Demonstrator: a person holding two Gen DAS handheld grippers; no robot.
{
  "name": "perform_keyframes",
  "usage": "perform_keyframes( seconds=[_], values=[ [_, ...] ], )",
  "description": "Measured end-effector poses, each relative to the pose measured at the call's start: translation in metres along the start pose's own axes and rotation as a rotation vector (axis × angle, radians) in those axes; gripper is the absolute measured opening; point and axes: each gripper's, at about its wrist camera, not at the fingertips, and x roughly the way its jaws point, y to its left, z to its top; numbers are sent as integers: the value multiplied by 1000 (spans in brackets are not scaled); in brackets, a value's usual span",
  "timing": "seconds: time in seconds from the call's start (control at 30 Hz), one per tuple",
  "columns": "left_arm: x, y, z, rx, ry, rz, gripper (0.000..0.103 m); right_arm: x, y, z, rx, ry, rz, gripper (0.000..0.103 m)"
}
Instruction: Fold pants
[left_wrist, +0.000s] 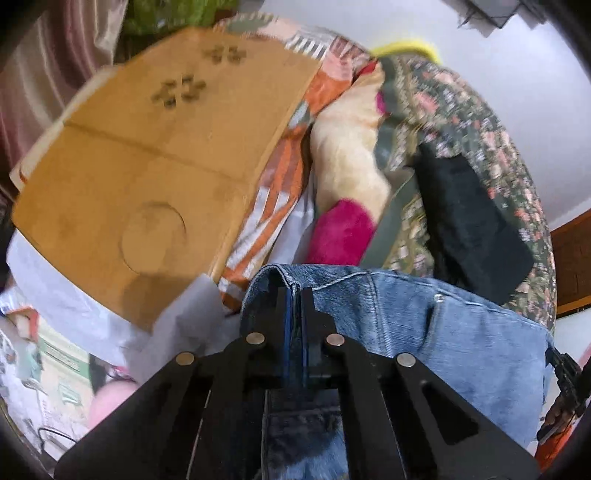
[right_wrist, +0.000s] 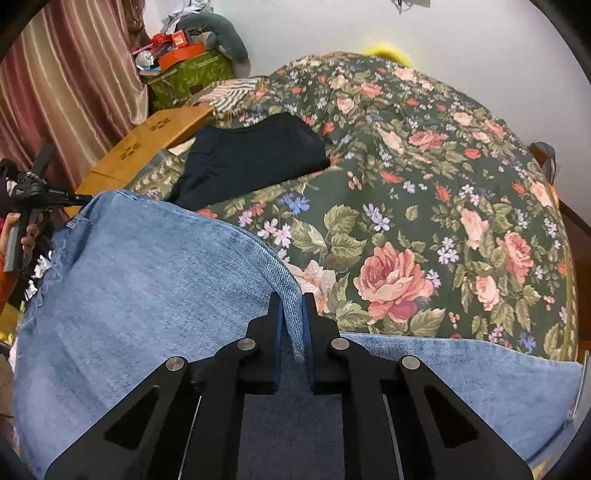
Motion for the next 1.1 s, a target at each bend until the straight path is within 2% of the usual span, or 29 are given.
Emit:
perform_keyframes(
  seconds=[0.17,0.3,0.53,0.87,1.1],
  values=[
    [-60,-19,-7,77,-115,8,3,-31,11,3,0,-57,-24,8],
    [-99,-30,-20,116,-163,9,3,-58,18,-1,4,-90,-26,8],
    [-148,-39,-66,173,-223,27,3,-102,41,-27,-5,-123,-25,8],
    [-186,-17,-131,168,-249,64,3,-139,73,-80,10,-132,-14,8],
    [-188,4,-177,158,-229,95,3,-143,91,-117,32,-112,-7,7]
  ],
)
